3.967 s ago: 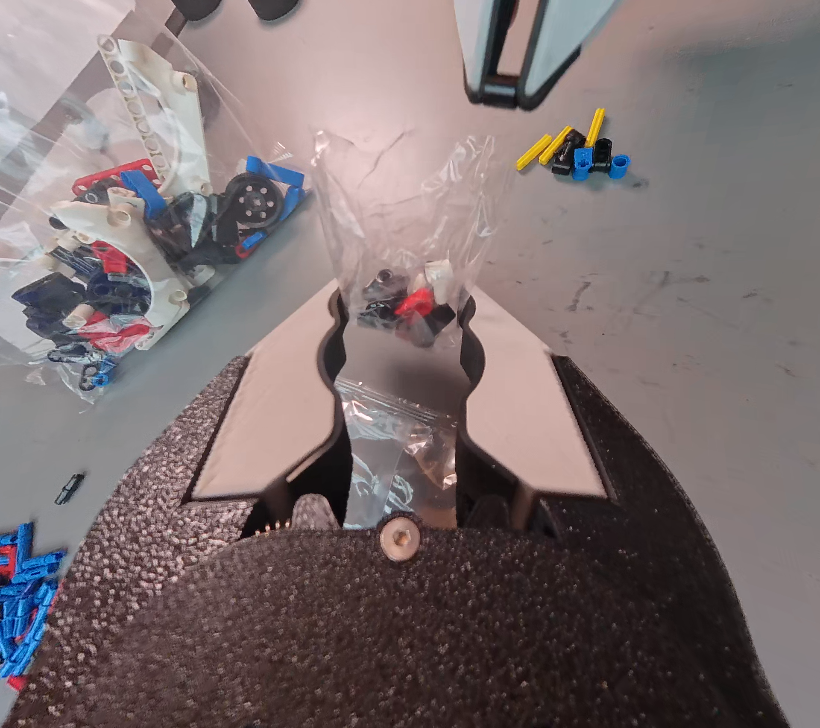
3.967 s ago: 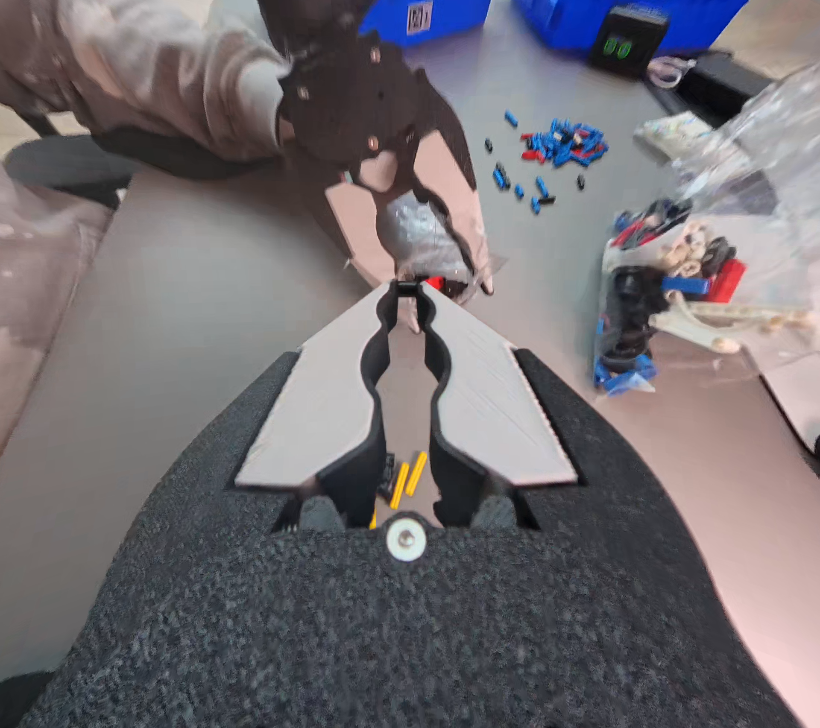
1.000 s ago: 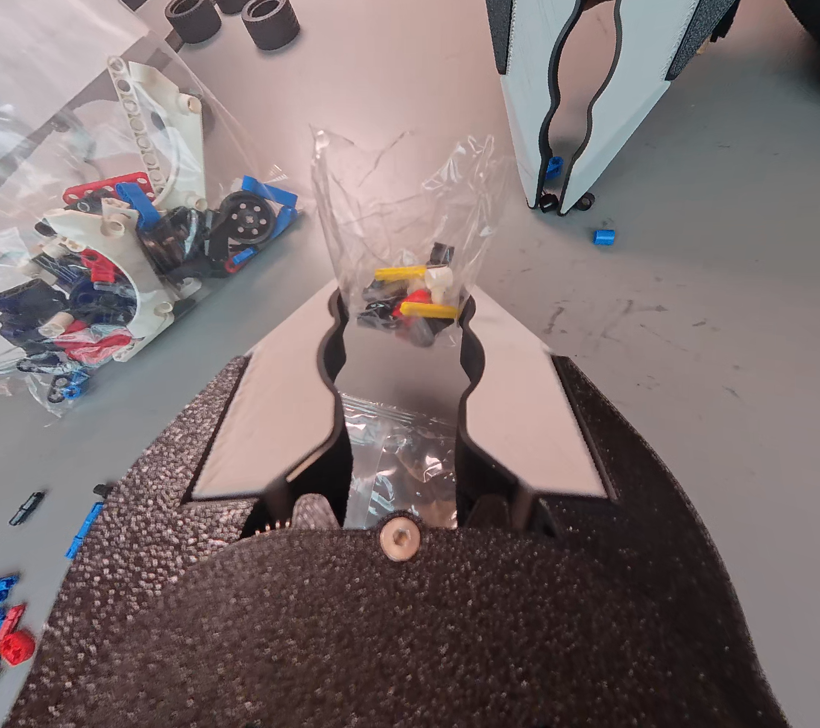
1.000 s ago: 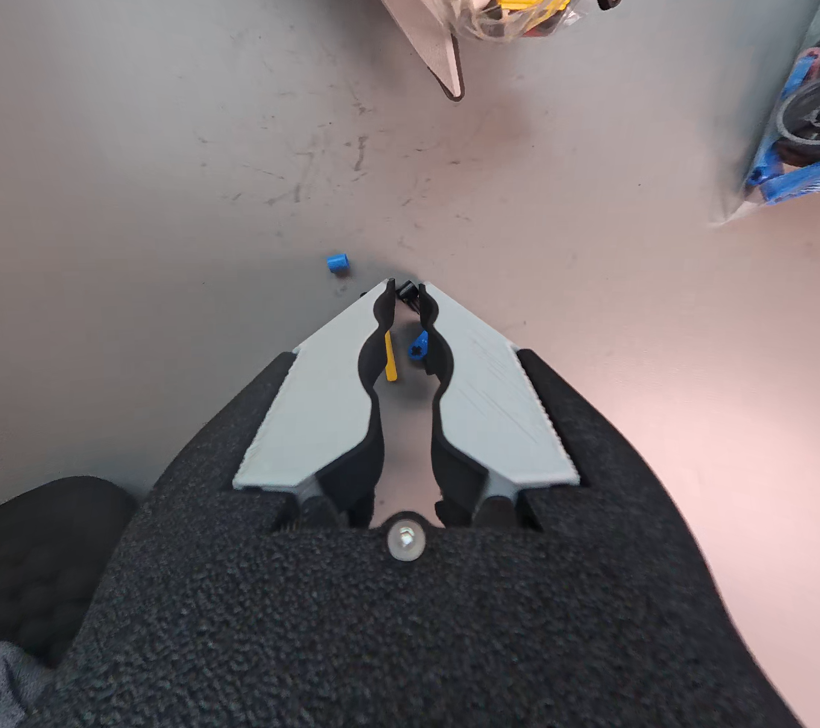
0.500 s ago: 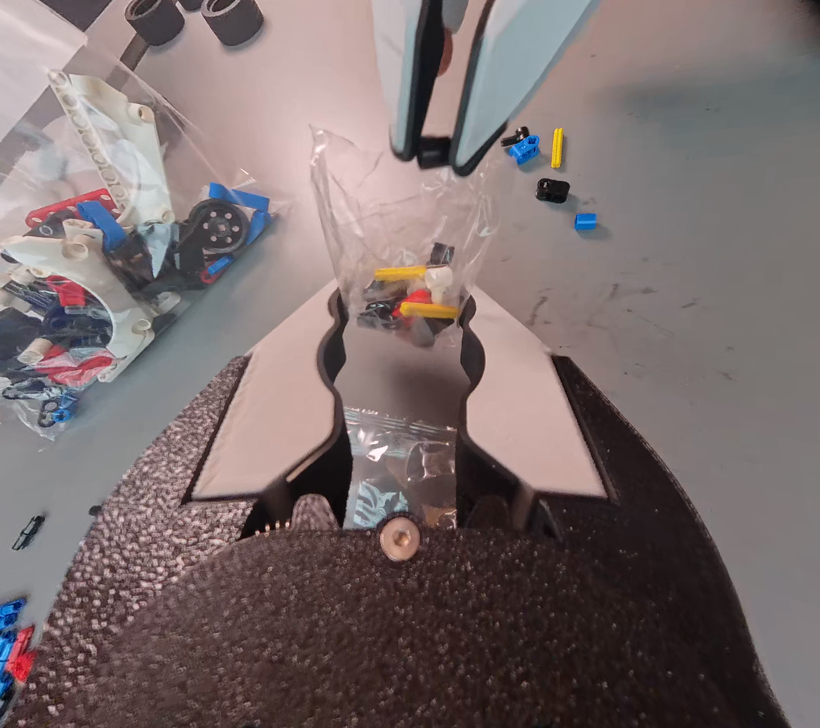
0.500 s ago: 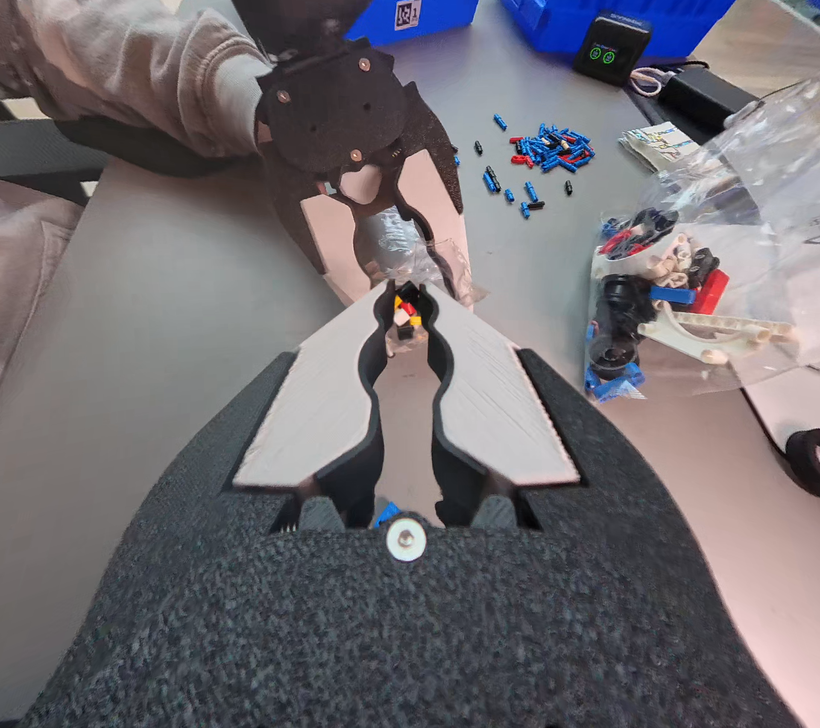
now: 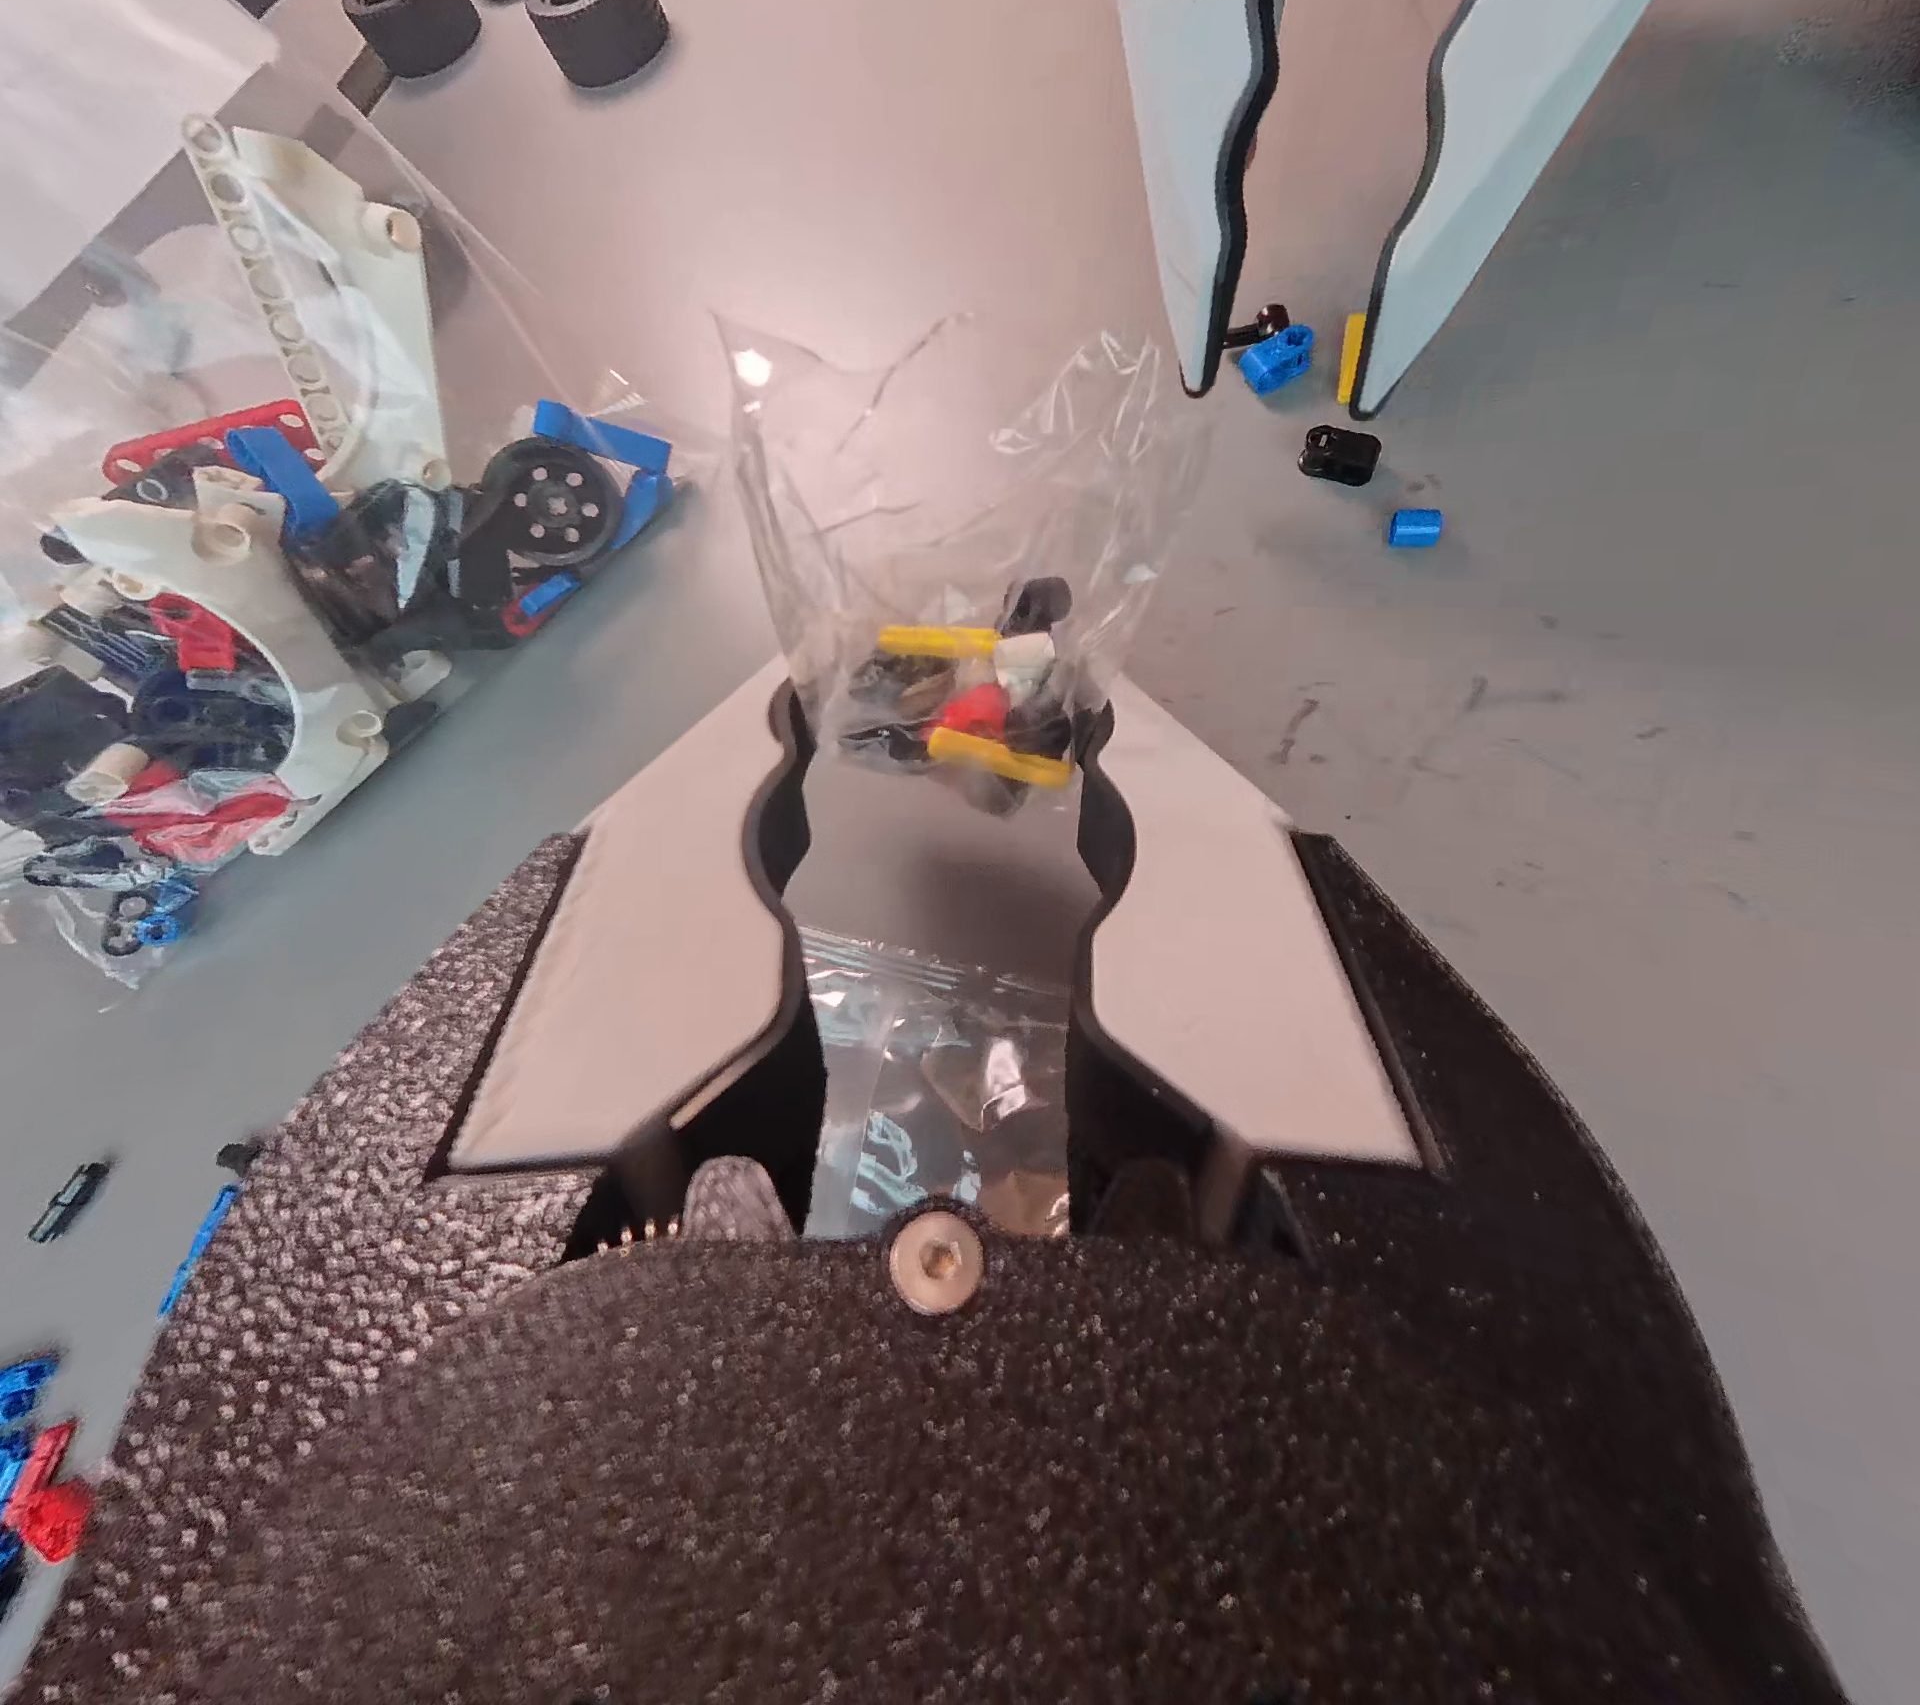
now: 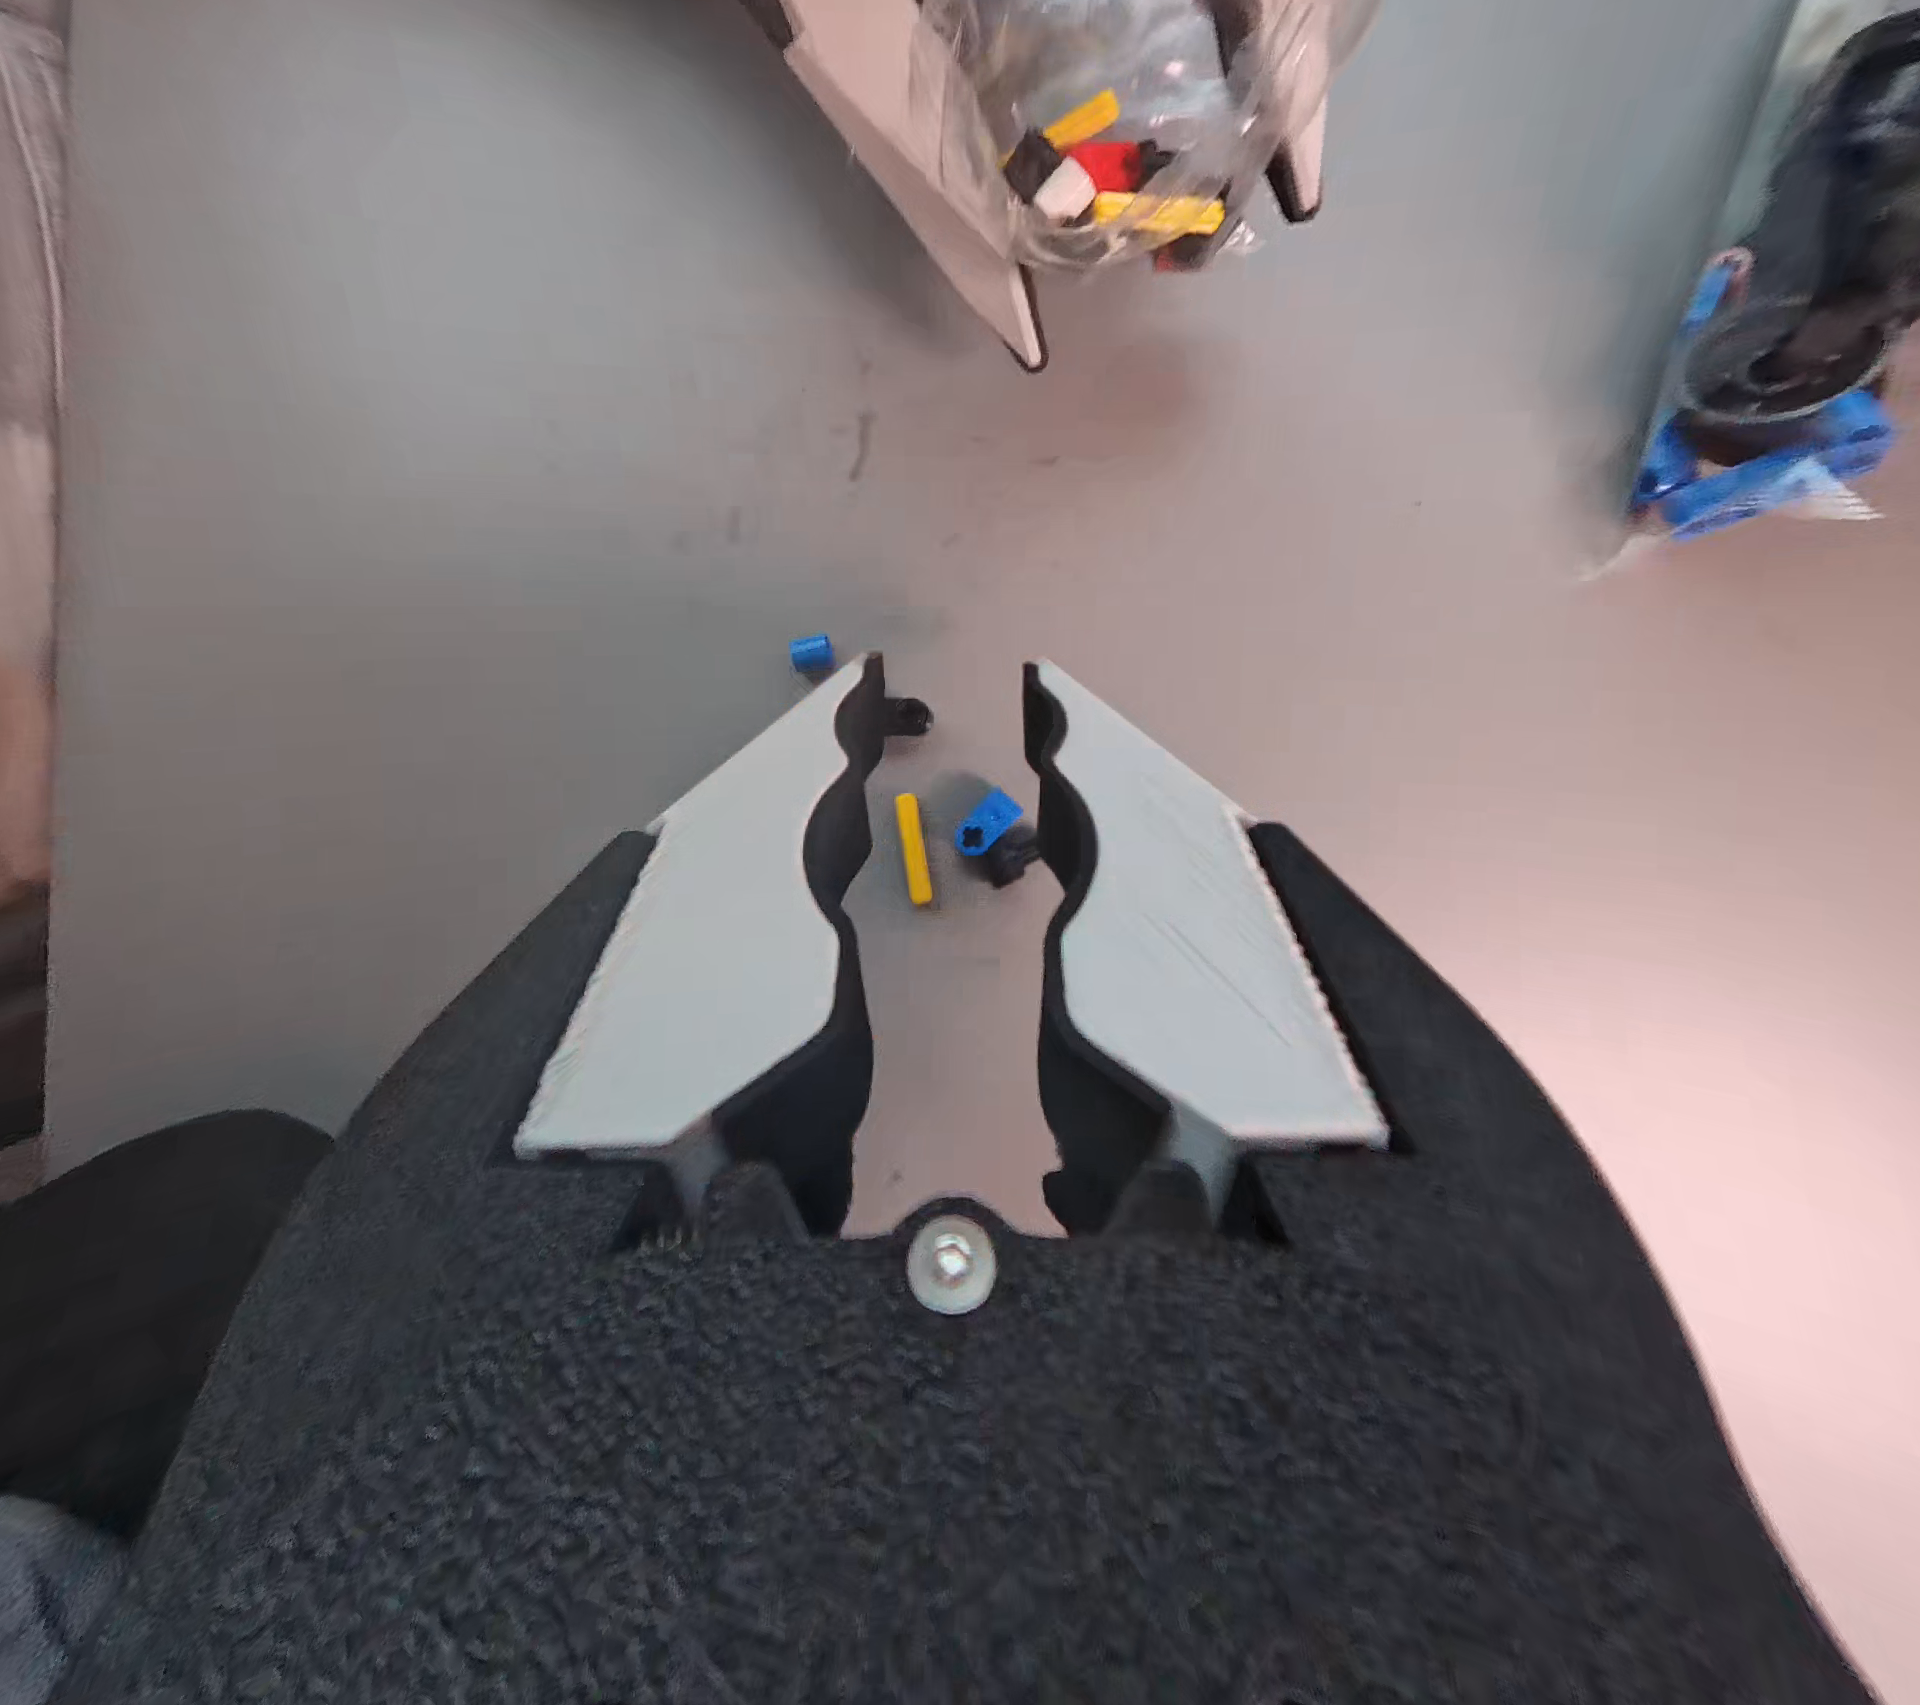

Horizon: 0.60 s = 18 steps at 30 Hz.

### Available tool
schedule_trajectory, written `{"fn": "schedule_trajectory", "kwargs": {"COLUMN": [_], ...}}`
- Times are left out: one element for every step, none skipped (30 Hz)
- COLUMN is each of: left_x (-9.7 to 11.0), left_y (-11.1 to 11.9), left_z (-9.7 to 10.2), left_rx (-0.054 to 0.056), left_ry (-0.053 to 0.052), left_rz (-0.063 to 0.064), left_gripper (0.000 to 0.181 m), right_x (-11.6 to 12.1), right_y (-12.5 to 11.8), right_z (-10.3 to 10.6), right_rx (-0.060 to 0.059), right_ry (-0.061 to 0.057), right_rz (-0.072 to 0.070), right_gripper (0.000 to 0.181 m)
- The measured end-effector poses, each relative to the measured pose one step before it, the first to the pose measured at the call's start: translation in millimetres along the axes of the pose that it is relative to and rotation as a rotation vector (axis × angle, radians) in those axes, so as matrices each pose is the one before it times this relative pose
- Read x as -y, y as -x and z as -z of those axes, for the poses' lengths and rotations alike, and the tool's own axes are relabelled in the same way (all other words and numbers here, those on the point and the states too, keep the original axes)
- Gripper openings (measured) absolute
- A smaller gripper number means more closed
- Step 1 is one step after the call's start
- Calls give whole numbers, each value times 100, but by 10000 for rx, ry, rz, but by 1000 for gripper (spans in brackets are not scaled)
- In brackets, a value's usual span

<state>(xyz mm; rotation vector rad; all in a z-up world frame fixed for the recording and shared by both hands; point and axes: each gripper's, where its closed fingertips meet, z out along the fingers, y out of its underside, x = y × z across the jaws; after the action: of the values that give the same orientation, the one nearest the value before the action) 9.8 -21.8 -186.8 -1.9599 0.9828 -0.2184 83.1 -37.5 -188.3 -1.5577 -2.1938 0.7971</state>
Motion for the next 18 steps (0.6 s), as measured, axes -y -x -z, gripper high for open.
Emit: {"fn": "schedule_trajectory", "kwargs": {"left_x": [-34,-19,-2,8,13,-5,-6,-11,-15,-7,-24,-1,11,-14,-39,-72,-89,-77], "left_y": [-54,-21,17,29,23,21,5,-22,-31,-25,-28,-11,-7,-18,-28,-52,-67,-101], "left_z": [-30,-9,18,38,34,21,22,-2,-14,-10,-4,1,7,-5,-21,-50,-66,-72], "left_rx": [-10,-3,1,-1,-2,0,-1,-7,-7,-3,-2,0,0,-9,-12,-7,-3,-4], "left_ry": [23,8,-5,-13,-12,-7,0,4,9,13,14,6,0,9,25,44,64,58], "left_rz": [-23,-11,9,23,22,11,3,-6,-15,-21,-19,-13,-8,-4,-12,-38,-71,-86], "left_gripper": [49,49,49,49,49,49,49,49,49,49,49,49,49,49,48,48,48,49], "right_x": [-435,-311,-252,-199,-159,-147,-187,-79,11,-20,43,165,354,745,1162,1556,1710,1746], "right_y": [180,187,120,101,122,157,55,-123,-40,90,-15,-71,-60,-80,-77,-286,-199,-333], "right_z": [-344,-263,-202,-162,-153,-128,-119,-77,-7,11,36,82,174,309,447,549,529,396], "right_rx": [74,75,39,27,42,69,6,-98,-22,67,-3,-32,-22,-52,-81,-238,-193,-292], "right_ry": [293,248,215,164,119,90,122,42,-6,12,-26,-106,-214,-422,-635,-821,-847,-840], "right_rz": [23,22,27,36,30,4,15,26,26,-9,18,10,14,62,115,162,160,146], "right_gripper": [26,26,25,23,21,18,16,14,12,10,8,7,8,7,7,7,7,7]}}
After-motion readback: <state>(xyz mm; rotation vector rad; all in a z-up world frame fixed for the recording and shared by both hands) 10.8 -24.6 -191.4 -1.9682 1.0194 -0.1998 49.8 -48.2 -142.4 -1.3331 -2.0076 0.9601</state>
